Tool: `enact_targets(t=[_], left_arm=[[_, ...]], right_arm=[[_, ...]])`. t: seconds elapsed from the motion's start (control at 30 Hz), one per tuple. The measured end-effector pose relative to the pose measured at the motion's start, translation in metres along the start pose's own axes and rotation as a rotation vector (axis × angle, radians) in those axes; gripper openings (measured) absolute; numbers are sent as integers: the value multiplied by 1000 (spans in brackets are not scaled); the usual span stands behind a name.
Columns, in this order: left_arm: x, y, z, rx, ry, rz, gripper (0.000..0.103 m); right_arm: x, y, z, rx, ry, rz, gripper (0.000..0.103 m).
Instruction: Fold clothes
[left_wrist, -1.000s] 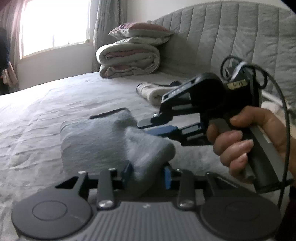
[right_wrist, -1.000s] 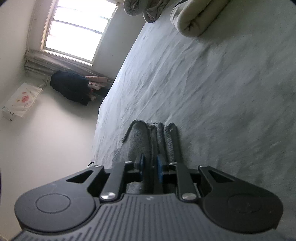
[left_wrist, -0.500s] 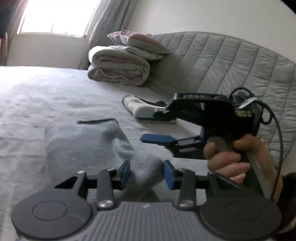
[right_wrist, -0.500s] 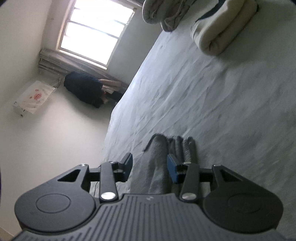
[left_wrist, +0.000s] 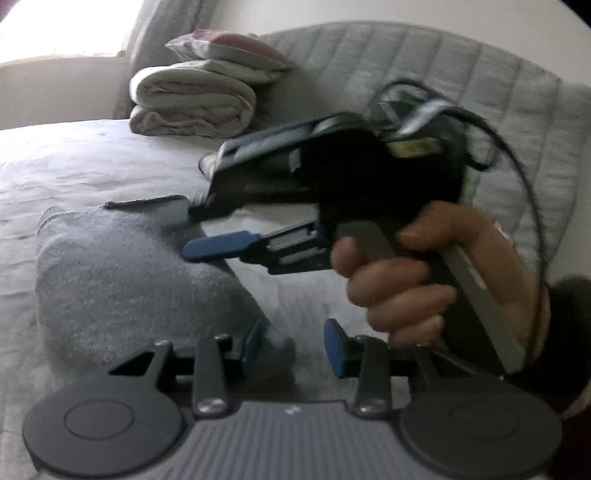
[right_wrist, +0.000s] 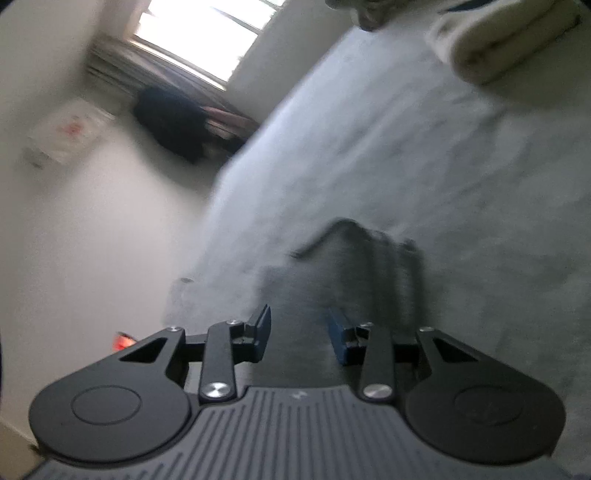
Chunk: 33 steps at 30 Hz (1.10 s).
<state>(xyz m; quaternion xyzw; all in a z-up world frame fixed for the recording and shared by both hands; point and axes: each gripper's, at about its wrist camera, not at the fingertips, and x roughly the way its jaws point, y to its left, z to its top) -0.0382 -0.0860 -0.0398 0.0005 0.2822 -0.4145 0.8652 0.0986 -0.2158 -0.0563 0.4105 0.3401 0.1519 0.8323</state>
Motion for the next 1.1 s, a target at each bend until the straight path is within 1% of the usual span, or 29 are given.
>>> enact_targets(t=[0.03,0.07,0.1,0.13,0.17,0.2,0.3,0.37,0.43,0.5,0.53,0.57,0.6,0.63,0.67,0.7,0.73,0.8,0.87,0.9,0.97,1.0,1.03,1.07,1.1], left_arm=[[-2,0,0,7,4,-2,38],[-5,0,1,10,8,-7,38],[-9,1,1,11,14,-17,38],[-13,3,3,9,20,-33,38],[-18,6,4,7,25,-47,38],[-23,8,4,5,28,-60,38],[-38,19,7,1,22,-66,38],[-36,26,7,-17,31,-70,38],[-32,33,7,-38,47,-76,38],[-27,39,7,-60,62,-83,39],[-25,42,7,-71,70,-87,39],[-22,44,7,-74,91,-101,39],[-19,44,6,-75,116,-125,40],[-18,44,7,-79,133,-148,40],[-19,45,10,-82,139,-161,40],[-21,48,15,-83,140,-169,41],[-22,50,19,-85,140,-177,41],[-27,58,29,-89,123,-168,44],[-29,66,43,-70,98,-116,45],[-27,70,49,-50,92,-88,45],[-15,79,63,-21,105,-49,45],[-7,84,70,-8,118,-31,45],[4,88,77,7,134,-13,45],[13,91,81,16,149,1,45],[21,93,84,22,164,13,44]], right_arm=[[2,-4,0,2,10,-32,9],[2,-7,2,9,10,-35,9],[0,-10,3,19,5,-25,9],[-2,-12,5,28,1,-15,12],[-5,-13,6,31,-8,-6,20],[-9,-13,6,28,-24,7,24],[-18,-7,7,-5,-57,64,24],[-19,-2,5,-28,-55,106,24],[-15,2,1,-50,-35,118,24],[-8,5,-4,-75,-4,85,24],[-3,5,-6,-88,15,50,24],[1,4,-8,-97,40,7,20],[3,2,-9,-97,62,-24,19],[4,-2,-9,-88,71,-28,16],[1,-5,-7,-75,74,-18,16],[-3,-9,-5,-61,76,-6,18],[-8,-11,-4,-53,69,5,23],[-20,-15,-2,-46,48,17,29],[-29,-18,-3,-37,32,14,47],[-31,-20,-3,-24,29,12,48],[-36,-25,-5,1,23,9,51],[-38,-27,-6,13,20,7,53],[-40,-29,-7,24,20,8,60],[-41,-30,-9,29,21,8,63],[-41,-30,-10,29,23,6,63]])
